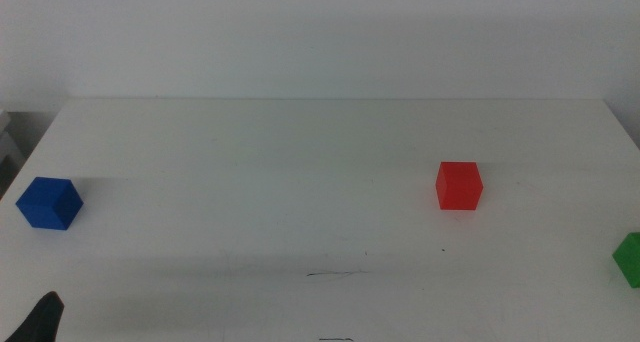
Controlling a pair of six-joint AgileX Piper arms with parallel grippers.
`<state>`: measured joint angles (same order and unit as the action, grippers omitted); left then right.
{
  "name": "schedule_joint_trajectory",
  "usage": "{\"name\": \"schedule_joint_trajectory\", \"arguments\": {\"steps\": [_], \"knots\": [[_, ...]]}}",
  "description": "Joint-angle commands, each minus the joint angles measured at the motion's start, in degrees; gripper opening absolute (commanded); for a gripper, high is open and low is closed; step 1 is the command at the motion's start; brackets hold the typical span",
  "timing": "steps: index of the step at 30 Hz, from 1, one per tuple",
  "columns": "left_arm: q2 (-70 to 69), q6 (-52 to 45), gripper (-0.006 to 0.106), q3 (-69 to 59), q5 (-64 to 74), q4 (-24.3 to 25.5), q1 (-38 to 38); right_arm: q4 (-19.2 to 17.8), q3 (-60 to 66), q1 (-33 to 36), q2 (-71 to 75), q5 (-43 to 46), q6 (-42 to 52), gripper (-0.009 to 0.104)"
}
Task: Stack red cubes first, then green, then blue cubes in a specific spot.
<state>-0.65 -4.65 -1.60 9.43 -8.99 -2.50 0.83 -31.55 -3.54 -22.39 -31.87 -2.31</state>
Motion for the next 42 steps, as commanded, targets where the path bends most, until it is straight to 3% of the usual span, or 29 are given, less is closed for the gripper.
{"name": "schedule_joint_trajectory", "arguments": {"steps": [1,8,15,25,42], "knots": [[-1.5,0.2,0.093,0.1,-4.3,-0.6,-0.2,-0.2,-7.0,0.0,-5.8,-1.6,0.3,0.09],[-1.5,0.2,0.093,0.1,-4.3,-0.6,-0.2,0.0,-22.9,0.9,-20.9,-16.7,0.3,0.09],[-1.5,0.2,0.093,0.1,-4.3,-0.6,-0.2,0.0,-34.3,10.3,-33.7,-24.5,0.1,0.09],[-1.5,0.2,0.093,0.1,-4.3,-0.6,-0.2,2.0,-51.1,17.4,-54.2,-30.3,-2.7,0.09],[-1.5,0.2,0.093,0.1,-4.3,-0.6,-0.2,2.7,-71.4,17.7,-85.4,-37.4,-6.3,0.09]]}}
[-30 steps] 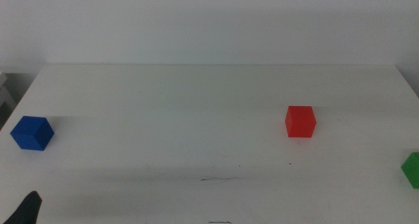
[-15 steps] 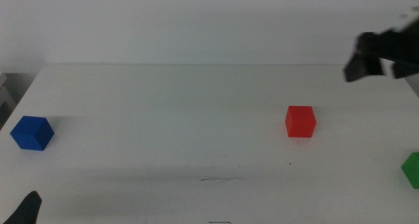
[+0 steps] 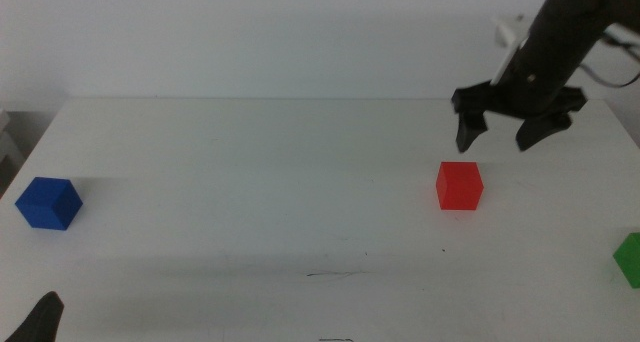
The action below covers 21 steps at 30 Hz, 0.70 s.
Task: Stack red cubes first, then green, then blue cubes in a specific spot.
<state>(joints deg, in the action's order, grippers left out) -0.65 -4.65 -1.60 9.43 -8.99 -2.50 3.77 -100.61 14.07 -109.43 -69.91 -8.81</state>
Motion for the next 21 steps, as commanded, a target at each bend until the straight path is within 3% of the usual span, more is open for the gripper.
{"name": "schedule_joint_trajectory", "arguments": {"steps": [1,21], "knots": [[-1.5,0.2,0.093,0.1,-4.3,-0.6,-0.2,-0.1,-2.7,0.1,0.5,0.9,0.1,0.09],[-1.5,0.2,0.093,0.1,-4.3,-0.6,-0.2,-0.2,-3.7,0.1,-9.5,10.0,0.0,0.09]]}}
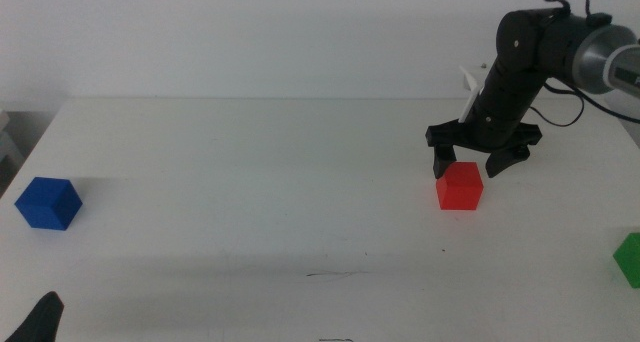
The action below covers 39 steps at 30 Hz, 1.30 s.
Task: Stack red cubes first, then green, then blue cubes in a specific spot.
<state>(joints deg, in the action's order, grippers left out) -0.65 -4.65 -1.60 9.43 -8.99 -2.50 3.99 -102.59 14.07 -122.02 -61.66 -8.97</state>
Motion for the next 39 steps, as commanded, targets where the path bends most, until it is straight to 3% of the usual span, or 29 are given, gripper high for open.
{"name": "schedule_joint_trajectory", "arguments": {"steps": [1,7,13,16,22,32,39], "knots": [[-1.5,0.2,0.093,0.1,-4.3,-0.6,-0.2,-0.4,-1.8,0.1,3.0,2.2,0.1,0.09],[-1.5,0.2,0.093,0.1,-4.3,-0.6,-0.2,-0.2,-1.8,0.1,1.3,3.2,0.1,0.082],[-1.5,0.2,0.093,0.1,-4.3,-0.6,-0.2,-0.2,-1.8,0.1,0.1,3.1,-0.2,0.064],[-1.5,0.2,0.093,0.1,-4.3,-0.6,-0.2,-0.2,-1.8,0.1,0.3,3.3,-0.3,0.048],[-1.5,0.2,0.093,0.1,-4.3,-0.6,-0.2,-0.3,-1.8,0.6,2.3,2.2,-0.6,-0.001],[-1.5,0.2,0.093,0.1,-4.3,-0.6,-0.2,-4.0,-1.8,8.7,7.8,-3.5,-11.7,-0.001],[-1.5,0.2,0.093,0.1,-4.3,-0.6,-0.2,-3.4,-1.8,16.2,7.7,-4.3,-15.5,-0.001]]}}
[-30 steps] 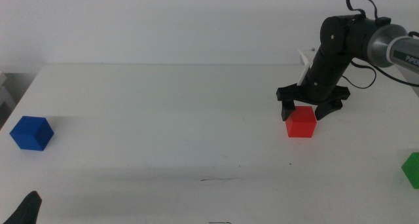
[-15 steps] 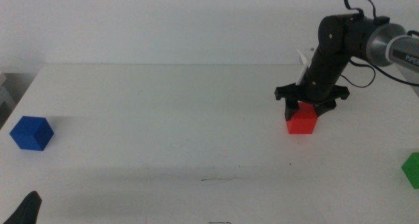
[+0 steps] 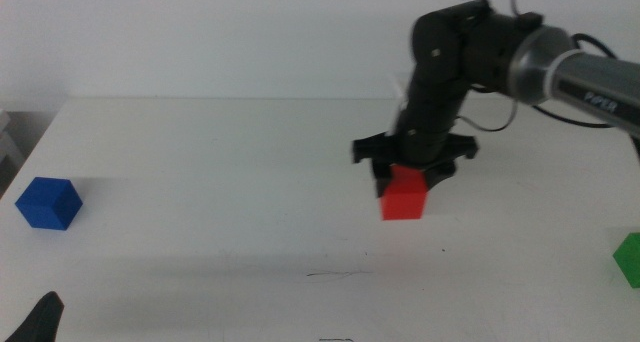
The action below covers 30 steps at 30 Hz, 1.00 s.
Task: Stack red cubes first, then green, then blue cubes in a specific spot.
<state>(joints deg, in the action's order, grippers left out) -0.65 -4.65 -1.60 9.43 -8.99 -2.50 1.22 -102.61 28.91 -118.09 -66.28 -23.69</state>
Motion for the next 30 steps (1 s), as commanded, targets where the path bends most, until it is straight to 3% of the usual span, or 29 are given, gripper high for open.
{"name": "schedule_joint_trajectory", "arguments": {"steps": [1,13,30], "knots": [[-1.5,0.2,0.093,0.1,-4.3,-0.6,-0.2,-0.7,-1.7,2.4,3.8,0.4,-1.2,-0.001],[-1.5,0.2,0.093,0.1,-4.3,-0.6,-0.2,-0.7,-1.7,9.9,3.6,3.6,-9.9,-0.001],[-1.5,0.2,0.093,0.1,-4.3,-0.6,-0.2,-3.3,-1.7,10.9,-1.6,6.0,-13.2,-0.001]]}}
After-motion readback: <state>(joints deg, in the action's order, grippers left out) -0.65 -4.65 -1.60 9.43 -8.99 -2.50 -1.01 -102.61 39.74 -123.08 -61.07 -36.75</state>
